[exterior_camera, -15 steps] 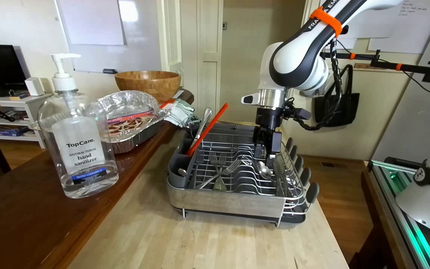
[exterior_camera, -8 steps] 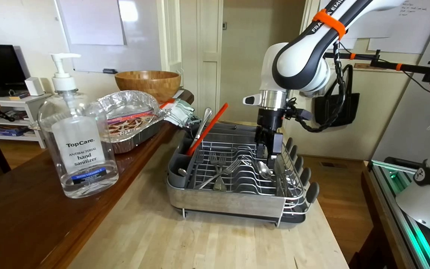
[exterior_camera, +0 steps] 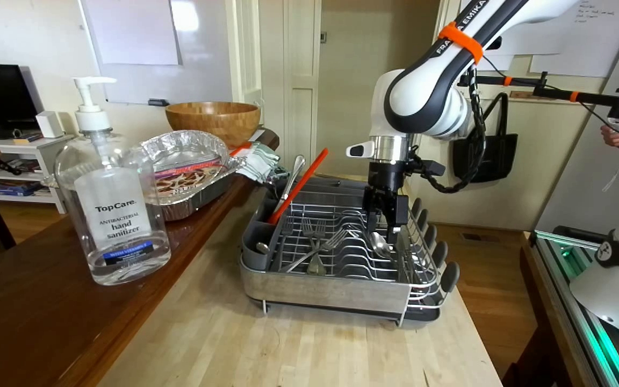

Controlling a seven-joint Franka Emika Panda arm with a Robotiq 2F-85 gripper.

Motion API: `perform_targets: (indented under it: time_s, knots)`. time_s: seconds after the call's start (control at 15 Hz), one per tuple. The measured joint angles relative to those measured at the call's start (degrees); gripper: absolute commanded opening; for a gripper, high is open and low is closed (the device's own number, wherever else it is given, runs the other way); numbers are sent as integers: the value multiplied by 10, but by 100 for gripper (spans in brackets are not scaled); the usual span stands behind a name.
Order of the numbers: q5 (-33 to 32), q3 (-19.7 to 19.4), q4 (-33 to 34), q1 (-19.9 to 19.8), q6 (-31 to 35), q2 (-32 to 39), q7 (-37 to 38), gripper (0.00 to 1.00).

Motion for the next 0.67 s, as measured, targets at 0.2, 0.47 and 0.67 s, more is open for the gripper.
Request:
perform_targets:
  time_s: [0.2, 0.47, 0.67]
  knots:
    - [1, 0, 9, -5, -1, 15, -17, 100]
    - [2, 1, 15, -9, -2, 25, -22, 79]
    - [5, 1, 17, -11, -2, 26, -22, 56]
